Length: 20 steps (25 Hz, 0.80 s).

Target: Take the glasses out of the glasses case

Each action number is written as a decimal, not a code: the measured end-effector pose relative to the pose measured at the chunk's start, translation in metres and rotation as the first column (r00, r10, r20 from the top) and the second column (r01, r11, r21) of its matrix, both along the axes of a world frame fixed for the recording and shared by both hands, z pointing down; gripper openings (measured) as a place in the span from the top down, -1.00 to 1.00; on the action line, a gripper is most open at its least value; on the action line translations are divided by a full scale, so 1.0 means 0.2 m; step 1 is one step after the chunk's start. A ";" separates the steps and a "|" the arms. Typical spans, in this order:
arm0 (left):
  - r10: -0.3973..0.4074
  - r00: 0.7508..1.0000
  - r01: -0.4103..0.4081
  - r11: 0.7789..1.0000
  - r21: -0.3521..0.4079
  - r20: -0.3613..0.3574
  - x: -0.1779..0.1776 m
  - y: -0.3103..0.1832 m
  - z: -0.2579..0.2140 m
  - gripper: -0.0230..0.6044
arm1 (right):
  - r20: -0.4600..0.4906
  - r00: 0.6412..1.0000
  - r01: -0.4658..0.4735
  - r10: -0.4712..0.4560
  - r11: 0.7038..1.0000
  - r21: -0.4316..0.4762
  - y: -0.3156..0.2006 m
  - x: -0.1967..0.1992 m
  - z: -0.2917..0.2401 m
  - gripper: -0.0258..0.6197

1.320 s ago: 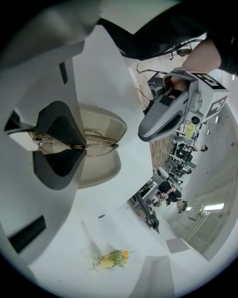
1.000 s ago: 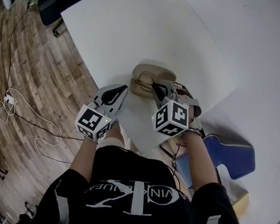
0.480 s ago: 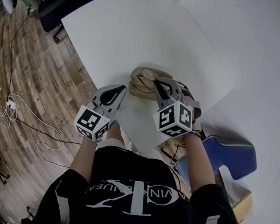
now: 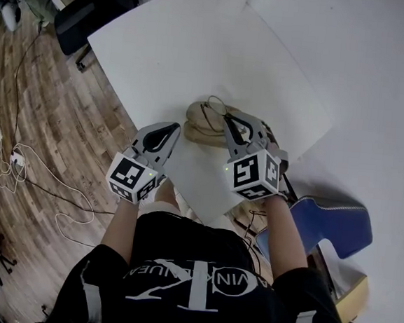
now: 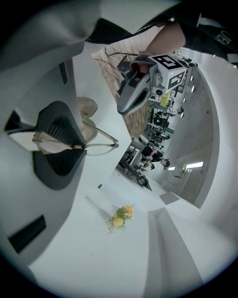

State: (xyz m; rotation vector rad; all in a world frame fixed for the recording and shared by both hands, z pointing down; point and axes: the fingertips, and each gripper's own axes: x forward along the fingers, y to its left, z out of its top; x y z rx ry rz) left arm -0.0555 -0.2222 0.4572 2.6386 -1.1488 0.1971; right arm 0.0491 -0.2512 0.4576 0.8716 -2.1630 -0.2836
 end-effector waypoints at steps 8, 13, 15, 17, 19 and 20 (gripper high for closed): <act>-0.009 1.000 0.009 1.000 0.027 0.009 -0.01 0.00 -0.04 0.88 | 0.060 0.997 -0.052 0.050 0.998 0.032 -0.01 0.05 -0.08 0.79; -0.018 1.000 0.018 0.999 0.042 0.013 -0.01 -0.01 -0.08 0.88 | 0.078 0.994 -0.077 0.073 0.996 0.051 -0.01 0.09 -0.14 0.79; -0.019 1.000 0.018 0.999 0.048 0.015 -0.01 -0.01 -0.10 0.88 | 0.083 0.993 -0.085 0.080 0.995 0.057 -0.01 0.10 -0.15 0.79; -0.020 1.000 0.019 0.998 0.055 0.017 -0.01 -0.01 -0.11 0.88 | 0.089 0.992 -0.092 0.086 0.994 0.065 0.00 0.11 -0.17 0.79; -0.023 1.000 0.021 0.998 0.062 0.017 -0.01 -0.02 -0.12 0.88 | 0.096 0.991 -0.101 0.094 0.992 0.070 0.00 0.13 -0.18 0.79; -0.024 1.000 0.023 0.998 0.065 0.017 -0.01 -0.01 -0.12 0.88 | 0.100 0.990 -0.105 0.097 0.992 0.072 0.00 0.13 -0.18 0.79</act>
